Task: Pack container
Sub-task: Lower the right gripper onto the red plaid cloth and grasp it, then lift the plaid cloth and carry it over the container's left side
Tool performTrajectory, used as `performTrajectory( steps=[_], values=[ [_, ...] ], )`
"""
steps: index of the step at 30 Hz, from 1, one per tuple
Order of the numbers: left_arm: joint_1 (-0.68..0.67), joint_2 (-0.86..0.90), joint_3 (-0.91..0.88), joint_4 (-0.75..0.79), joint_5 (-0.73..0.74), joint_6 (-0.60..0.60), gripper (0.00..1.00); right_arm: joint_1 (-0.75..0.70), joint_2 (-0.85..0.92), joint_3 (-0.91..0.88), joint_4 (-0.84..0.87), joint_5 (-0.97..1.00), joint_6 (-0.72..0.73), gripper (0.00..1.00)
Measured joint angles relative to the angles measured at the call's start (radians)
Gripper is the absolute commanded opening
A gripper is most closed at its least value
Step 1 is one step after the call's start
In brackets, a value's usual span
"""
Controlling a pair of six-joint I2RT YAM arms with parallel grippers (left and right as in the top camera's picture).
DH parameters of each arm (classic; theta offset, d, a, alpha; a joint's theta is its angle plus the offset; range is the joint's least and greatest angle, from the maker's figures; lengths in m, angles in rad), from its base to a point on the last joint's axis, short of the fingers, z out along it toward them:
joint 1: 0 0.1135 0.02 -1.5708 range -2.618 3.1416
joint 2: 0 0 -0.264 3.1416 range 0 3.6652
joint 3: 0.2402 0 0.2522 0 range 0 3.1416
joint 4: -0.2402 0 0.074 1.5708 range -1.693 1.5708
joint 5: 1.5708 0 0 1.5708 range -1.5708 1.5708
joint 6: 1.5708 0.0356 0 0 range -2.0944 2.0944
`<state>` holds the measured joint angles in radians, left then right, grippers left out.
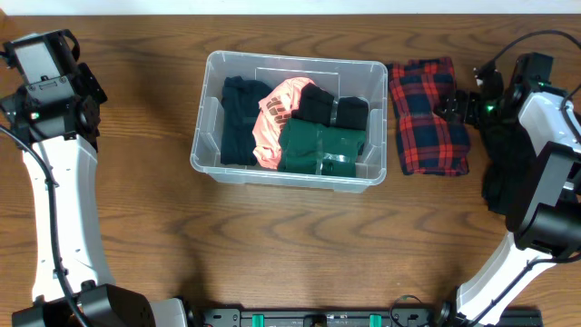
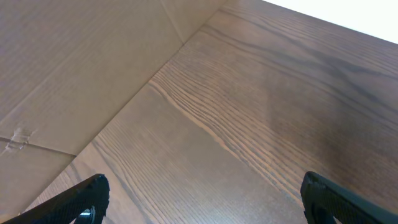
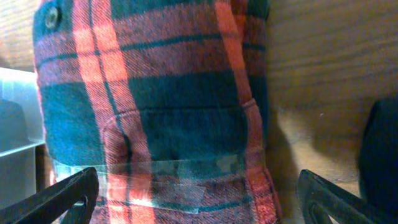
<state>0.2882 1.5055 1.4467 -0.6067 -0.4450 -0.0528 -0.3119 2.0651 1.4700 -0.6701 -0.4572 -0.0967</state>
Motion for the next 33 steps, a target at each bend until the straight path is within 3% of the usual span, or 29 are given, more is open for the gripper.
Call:
performTrajectory(
  steps=[10,12,16,18,20,23,28,33],
  values=[
    [0.0,0.0,0.0,0.0,0.0,0.0,0.98,0.001,-0.003,-0.118,0.12,-0.045,-0.01,0.99],
    [0.0,0.0,0.0,0.0,0.0,0.0,0.98,0.002,-0.007,-0.13,0.131,-0.054,-0.01,0.91],
    [0.0,0.0,0.0,0.0,0.0,0.0,0.98,0.008,-0.01,-0.139,0.137,-0.089,-0.008,0.55],
    [0.0,0.0,0.0,0.0,0.0,0.0,0.98,0.012,-0.014,-0.14,0.135,-0.099,-0.003,0.54],
    [0.0,0.0,0.0,0.0,0.0,0.0,0.98,0.016,-0.017,-0.142,0.135,-0.106,-0.002,0.45],
    [0.0,0.0,0.0,0.0,0.0,0.0,0.98,0.018,-0.017,-0.142,0.126,-0.124,0.001,0.18],
    [0.0,0.0,0.0,0.0,0.0,0.0,0.98,0.018,-0.019,-0.141,0.112,-0.134,0.026,0.08],
    [0.0,0.0,0.0,0.0,0.0,0.0,0.98,0.026,-0.042,-0.14,0.099,-0.119,0.047,0.06]
  ],
)
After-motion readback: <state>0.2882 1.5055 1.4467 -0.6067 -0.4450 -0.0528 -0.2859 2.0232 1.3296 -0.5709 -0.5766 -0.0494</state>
